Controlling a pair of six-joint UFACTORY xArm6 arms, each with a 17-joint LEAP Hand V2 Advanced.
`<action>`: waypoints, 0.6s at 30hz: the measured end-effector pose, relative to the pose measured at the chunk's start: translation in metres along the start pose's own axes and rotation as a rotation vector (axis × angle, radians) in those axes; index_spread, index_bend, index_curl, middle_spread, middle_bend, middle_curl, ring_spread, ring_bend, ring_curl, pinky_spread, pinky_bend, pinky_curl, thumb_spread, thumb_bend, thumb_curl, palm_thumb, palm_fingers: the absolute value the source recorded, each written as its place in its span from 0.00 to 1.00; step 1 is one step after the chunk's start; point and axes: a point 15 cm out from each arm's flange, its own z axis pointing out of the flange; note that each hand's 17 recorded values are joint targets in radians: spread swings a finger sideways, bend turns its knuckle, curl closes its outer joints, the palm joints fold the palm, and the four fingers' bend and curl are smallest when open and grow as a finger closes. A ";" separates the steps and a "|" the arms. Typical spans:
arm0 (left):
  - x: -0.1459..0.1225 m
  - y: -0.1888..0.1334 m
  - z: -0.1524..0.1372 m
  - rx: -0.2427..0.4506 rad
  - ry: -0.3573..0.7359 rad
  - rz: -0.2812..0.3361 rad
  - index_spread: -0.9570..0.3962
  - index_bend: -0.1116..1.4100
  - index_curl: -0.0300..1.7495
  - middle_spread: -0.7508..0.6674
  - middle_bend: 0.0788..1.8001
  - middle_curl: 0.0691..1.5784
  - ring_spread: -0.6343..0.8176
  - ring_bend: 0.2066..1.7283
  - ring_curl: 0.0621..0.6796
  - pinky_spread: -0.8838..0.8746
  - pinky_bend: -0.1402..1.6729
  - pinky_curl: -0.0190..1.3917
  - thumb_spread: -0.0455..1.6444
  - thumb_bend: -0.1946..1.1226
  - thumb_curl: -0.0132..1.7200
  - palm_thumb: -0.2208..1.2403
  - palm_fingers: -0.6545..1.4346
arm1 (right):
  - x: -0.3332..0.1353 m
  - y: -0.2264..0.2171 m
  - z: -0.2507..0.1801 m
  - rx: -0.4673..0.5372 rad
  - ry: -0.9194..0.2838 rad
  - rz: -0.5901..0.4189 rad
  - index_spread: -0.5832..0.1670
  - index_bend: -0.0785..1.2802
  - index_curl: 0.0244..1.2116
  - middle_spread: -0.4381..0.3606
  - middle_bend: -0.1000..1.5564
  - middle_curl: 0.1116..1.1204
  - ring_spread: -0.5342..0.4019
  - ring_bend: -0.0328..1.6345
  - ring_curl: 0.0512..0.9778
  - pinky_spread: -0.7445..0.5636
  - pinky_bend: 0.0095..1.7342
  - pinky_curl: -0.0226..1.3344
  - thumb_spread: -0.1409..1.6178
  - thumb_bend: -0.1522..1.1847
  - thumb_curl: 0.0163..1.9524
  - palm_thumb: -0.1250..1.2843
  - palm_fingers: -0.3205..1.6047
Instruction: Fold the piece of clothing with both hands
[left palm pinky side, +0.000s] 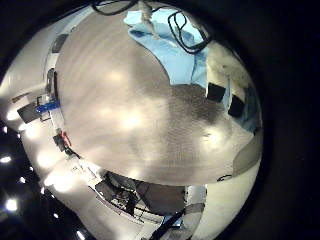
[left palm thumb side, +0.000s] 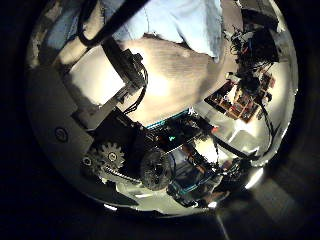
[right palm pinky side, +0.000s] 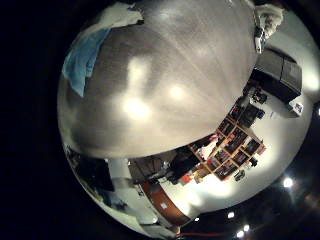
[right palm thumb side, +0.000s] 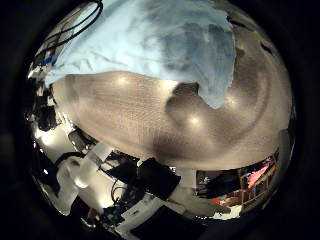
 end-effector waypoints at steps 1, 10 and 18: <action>0.000 0.000 -0.001 0.000 0.000 0.000 0.17 0.29 0.77 0.14 0.54 0.57 0.11 0.70 0.71 0.11 0.59 0.46 0.66 0.14 0.36 0.74 0.83 | -0.001 -0.001 0.003 -0.007 0.000 -0.001 0.53 0.18 0.22 0.50 0.30 0.28 0.44 0.51 0.24 0.61 0.46 0.10 0.67 0.09 0.15 0.29 0.26; 0.001 0.001 -0.018 0.018 0.003 0.002 0.17 0.27 0.80 0.14 0.54 0.58 0.11 0.70 0.71 0.11 0.58 0.47 0.66 0.14 0.37 0.74 0.83 | -0.010 -0.004 0.016 -0.036 0.012 -0.015 0.53 0.18 0.23 0.46 0.31 0.29 0.42 0.52 0.25 0.59 0.45 0.10 0.67 0.10 0.15 0.32 0.29; 0.000 0.002 -0.029 0.030 0.005 0.001 0.18 0.26 0.82 0.13 0.53 0.58 0.11 0.70 0.71 0.11 0.57 0.47 0.66 0.14 0.37 0.74 0.83 | -0.014 -0.012 0.024 -0.043 0.015 -0.021 0.47 0.18 0.23 0.39 0.35 0.32 0.33 0.58 0.28 0.49 0.48 0.09 0.68 0.11 0.16 0.38 0.39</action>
